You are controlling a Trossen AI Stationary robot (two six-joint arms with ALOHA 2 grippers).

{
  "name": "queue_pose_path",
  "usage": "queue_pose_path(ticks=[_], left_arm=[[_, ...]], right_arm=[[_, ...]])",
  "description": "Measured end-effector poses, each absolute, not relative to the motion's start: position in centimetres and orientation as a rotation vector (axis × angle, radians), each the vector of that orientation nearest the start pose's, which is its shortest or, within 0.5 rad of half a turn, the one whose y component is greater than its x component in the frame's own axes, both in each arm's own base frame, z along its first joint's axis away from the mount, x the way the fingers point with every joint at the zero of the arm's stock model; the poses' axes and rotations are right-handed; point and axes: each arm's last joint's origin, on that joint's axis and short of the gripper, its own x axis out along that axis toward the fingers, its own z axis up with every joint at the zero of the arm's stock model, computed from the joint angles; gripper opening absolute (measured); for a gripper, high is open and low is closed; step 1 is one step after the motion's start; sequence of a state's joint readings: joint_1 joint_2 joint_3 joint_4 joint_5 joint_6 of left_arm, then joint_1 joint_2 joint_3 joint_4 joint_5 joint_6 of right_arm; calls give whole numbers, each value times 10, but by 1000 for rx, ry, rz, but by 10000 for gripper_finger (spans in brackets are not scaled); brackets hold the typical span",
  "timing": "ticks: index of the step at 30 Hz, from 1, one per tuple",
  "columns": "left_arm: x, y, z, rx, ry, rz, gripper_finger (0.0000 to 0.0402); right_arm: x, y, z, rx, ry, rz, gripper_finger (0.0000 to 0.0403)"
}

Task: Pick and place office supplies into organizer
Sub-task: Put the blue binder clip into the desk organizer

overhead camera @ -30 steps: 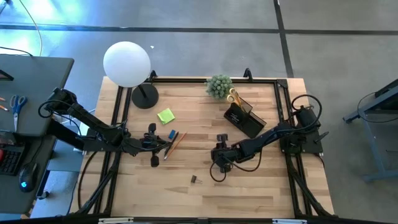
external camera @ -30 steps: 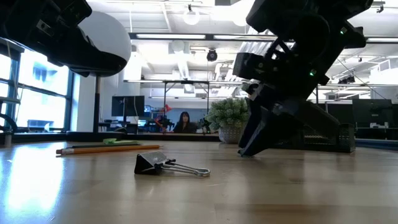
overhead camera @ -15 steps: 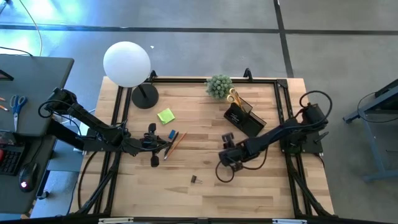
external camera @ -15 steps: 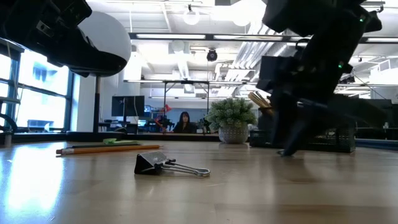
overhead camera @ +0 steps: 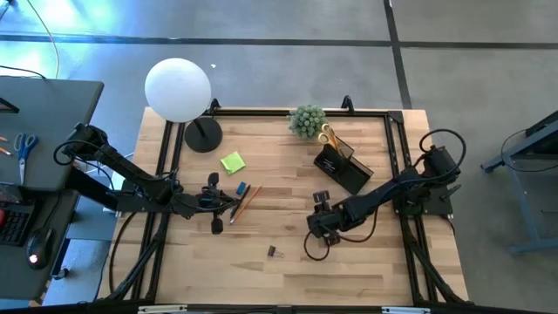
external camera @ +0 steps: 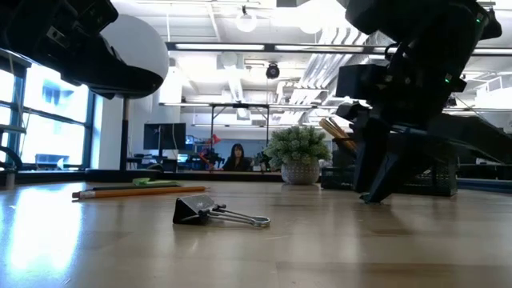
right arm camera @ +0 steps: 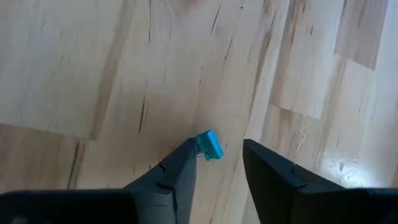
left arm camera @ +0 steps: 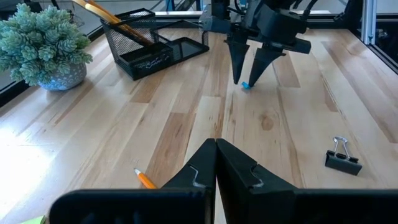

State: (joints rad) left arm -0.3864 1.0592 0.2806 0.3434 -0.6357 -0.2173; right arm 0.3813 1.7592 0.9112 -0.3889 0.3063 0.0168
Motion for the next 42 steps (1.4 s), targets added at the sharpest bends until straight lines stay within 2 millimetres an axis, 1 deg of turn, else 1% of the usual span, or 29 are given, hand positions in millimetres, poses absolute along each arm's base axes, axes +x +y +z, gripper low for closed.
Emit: queue_pose_path(ticks=[3,10,12,17,21,31,34,36,39,42], left_arm=[[182,-56,166,0,351,284,1],[182,-56,166,0,352,285,1],[182,-56,166,0,351,284,1],[182,-56,166,0,352,285,1],[182,-56,166,0,352,285,1],[182,-56,166,0,352,285,1],[182,-56,166,0,352,285,1],[182,-56,166,0,352,285,1],[182,-56,166,1,352,285,1],[182,-56,166,1,353,285,1]], right_arm=[[289,107,128,-390,1168,58,100],[289,106,129,-394,1167,52,15],[289,106,129,-395,1167,50,5],[289,106,130,-410,1182,34,14],[291,106,136,-438,1212,14,5],[299,102,172,-589,1283,-134,2],[302,95,177,-551,1302,-159,1],[305,91,176,-461,1325,-94,2],[305,86,167,-348,1354,53,13],[302,85,159,-378,1361,163,36]])
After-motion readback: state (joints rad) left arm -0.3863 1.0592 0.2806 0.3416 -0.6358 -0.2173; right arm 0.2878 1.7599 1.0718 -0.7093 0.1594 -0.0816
